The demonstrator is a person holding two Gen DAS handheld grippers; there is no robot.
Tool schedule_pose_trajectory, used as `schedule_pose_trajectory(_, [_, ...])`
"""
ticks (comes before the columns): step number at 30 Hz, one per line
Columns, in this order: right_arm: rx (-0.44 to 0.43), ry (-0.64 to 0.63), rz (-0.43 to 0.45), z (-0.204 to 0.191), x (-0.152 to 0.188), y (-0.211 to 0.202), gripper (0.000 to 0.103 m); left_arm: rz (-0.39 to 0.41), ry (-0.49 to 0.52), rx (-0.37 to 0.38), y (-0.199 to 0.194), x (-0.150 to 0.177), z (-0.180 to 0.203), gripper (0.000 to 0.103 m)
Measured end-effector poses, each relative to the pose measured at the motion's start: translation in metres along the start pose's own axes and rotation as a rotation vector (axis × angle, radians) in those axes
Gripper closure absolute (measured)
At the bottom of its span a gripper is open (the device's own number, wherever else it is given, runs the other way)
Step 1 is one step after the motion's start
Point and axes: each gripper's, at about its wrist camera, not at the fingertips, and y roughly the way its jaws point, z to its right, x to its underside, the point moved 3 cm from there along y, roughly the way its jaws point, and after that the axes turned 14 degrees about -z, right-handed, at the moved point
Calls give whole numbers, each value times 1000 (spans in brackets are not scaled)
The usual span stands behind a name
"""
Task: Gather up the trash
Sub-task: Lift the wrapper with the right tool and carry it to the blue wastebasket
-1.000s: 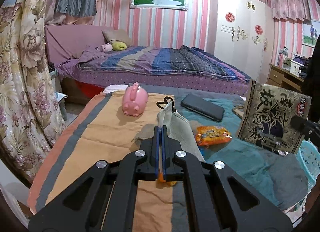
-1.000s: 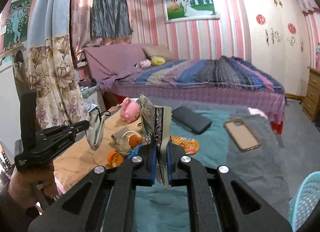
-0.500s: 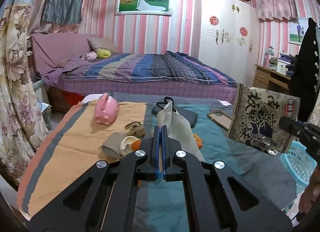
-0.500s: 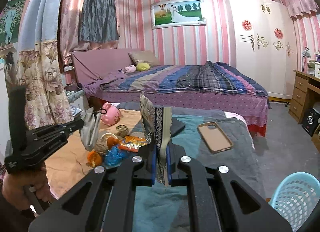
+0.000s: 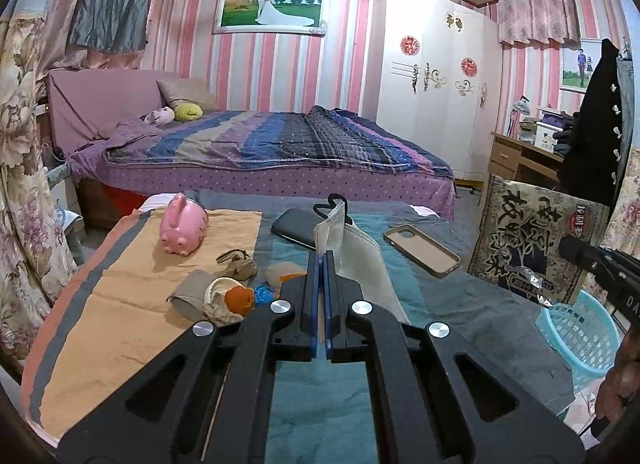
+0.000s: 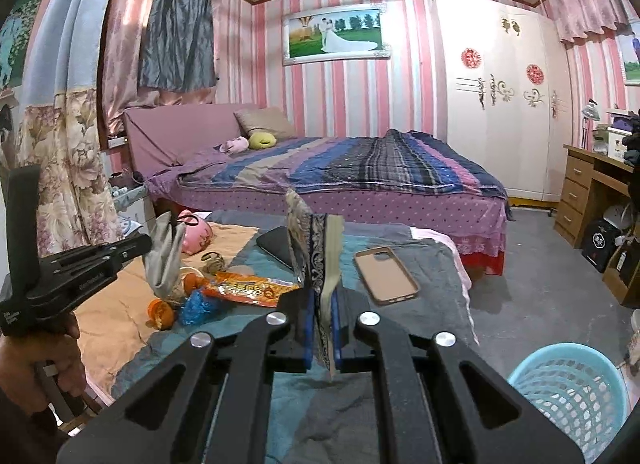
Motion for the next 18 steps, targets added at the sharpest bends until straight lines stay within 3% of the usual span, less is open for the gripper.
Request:
schedule_pose_trajectory(13, [-2,12,34,5,-1,-9,101,4,2,-2,0,2,0,102])
schedule_pose_trajectory(15, [33,-15,52,1,-1,-12,101,4,0,-6,0,2,-1,102])
schedule_pose_trajectory(18, [192,-178,114,-32,2,-18,101,3,1,-14,1,1,-3,102])
